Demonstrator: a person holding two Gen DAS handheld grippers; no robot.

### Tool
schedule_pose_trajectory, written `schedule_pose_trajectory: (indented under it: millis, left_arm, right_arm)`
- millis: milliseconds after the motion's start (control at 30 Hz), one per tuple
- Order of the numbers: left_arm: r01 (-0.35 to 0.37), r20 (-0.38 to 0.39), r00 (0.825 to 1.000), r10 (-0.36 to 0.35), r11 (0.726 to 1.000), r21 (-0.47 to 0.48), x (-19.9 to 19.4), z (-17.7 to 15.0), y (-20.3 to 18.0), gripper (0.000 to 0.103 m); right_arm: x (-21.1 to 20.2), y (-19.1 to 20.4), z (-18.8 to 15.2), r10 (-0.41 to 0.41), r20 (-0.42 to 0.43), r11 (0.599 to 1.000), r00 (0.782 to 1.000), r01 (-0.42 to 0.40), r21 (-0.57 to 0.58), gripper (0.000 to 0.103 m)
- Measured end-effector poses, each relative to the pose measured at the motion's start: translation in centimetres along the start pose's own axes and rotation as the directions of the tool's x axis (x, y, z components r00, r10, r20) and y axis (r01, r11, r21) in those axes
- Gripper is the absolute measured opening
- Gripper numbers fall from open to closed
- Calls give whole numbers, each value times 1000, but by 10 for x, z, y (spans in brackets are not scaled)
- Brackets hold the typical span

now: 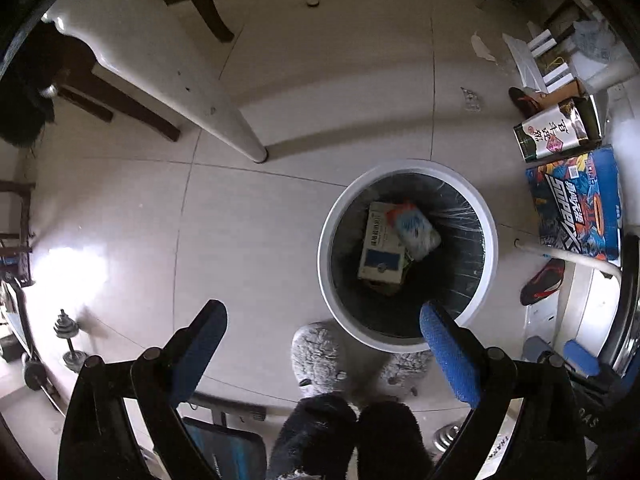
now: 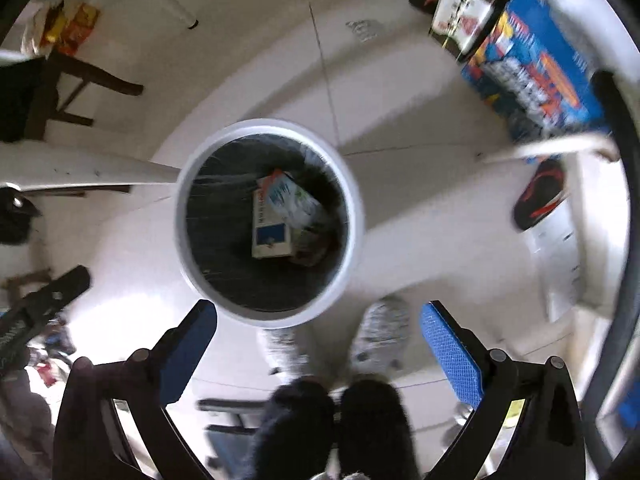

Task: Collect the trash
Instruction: 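Carry both items over the white bin and open both tools to drop them, then move both tools back over the table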

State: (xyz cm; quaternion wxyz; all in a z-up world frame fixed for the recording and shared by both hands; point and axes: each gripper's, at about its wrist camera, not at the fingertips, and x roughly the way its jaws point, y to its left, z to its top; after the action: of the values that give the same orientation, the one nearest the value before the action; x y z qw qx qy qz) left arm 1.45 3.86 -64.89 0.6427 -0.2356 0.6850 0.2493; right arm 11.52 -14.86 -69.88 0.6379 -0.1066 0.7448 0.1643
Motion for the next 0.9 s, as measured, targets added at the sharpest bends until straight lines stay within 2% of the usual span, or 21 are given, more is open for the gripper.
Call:
schedule_pose_trajectory:
  millis: [133, 500, 667, 900]
  left_arm:
    - [-43, -3, 999, 44, 998, 53, -12, -4, -5, 99]
    - [-34, -5, 999, 35, 995, 99, -73, -24, -10, 99]
    - [-8, -2, 1000, 8, 994, 108, -115, -33, -11, 99]
    - [27, 19, 999, -29, 993, 116, -192, -44, -4, 99]
  right_arm:
    - [-17, 4, 0, -63, 14, 998, 998, 63, -30, 103]
    - [-83, 17, -17, -78, 38, 996, 996, 80, -47, 103]
    - [-131, 26, -28, -74, 57, 995, 996, 77, -59, 103]
    - [-220, 38, -49, -66, 92, 995, 994, 72, -62, 103]
